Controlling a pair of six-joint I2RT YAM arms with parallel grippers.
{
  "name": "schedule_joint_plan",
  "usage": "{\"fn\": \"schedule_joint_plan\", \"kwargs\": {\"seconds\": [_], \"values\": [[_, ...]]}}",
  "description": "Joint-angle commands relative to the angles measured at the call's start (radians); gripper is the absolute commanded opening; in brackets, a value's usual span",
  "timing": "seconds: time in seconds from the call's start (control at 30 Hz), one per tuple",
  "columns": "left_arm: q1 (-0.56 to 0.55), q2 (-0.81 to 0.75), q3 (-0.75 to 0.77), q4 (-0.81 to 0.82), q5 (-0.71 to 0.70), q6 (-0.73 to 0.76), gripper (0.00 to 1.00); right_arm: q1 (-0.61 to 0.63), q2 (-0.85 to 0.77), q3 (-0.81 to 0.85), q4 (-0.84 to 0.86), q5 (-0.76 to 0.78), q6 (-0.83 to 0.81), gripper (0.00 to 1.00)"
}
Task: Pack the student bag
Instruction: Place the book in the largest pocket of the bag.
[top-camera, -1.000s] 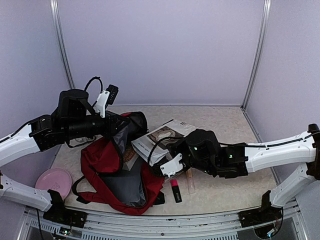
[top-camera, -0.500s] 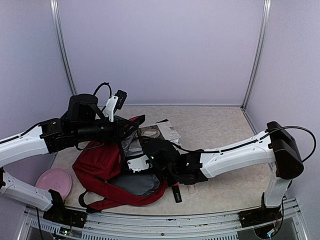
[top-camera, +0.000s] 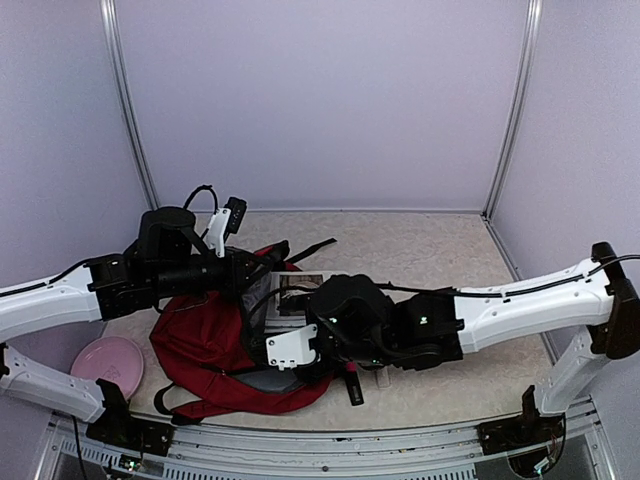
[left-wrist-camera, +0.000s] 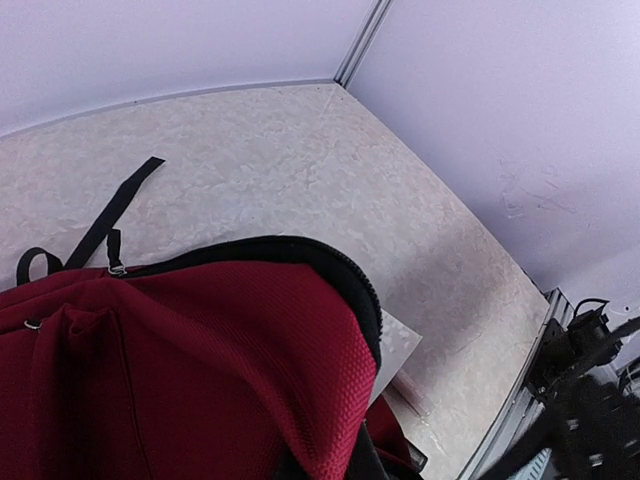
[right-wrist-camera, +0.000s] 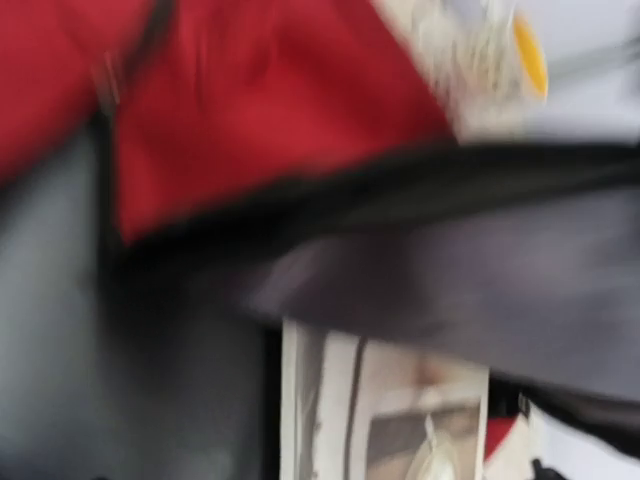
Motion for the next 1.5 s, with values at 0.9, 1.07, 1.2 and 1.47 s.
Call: {"fn": "schedule_joint_plan", "kwargs": {"seconds": [0.9, 1.07, 1.2, 1.47], "values": [[-0.06, 0.027, 0.057, 0.011, -0.056, 0.022, 0.0, -0.701, 0.089, -0.256, 0.385, -1.149, 1.548, 0.61], [-0.125, 0.086, 0.161, 0.003, -0.031, 0.079, 0.0, -0.626, 0.094, -0.181, 0.382, -1.141, 1.571, 0.35], [-0.147, 0.118, 0.203, 0.037, 0.013, 0.084, 0.0, -0.55, 0.085, -0.119, 0.366, -1.089, 1.567, 0.31], [-0.149, 0.136, 0.238, 0.084, 0.016, 0.069, 0.0, -0.511, 0.176, -0.114, 0.49, -0.998, 1.658, 0.32]]}}
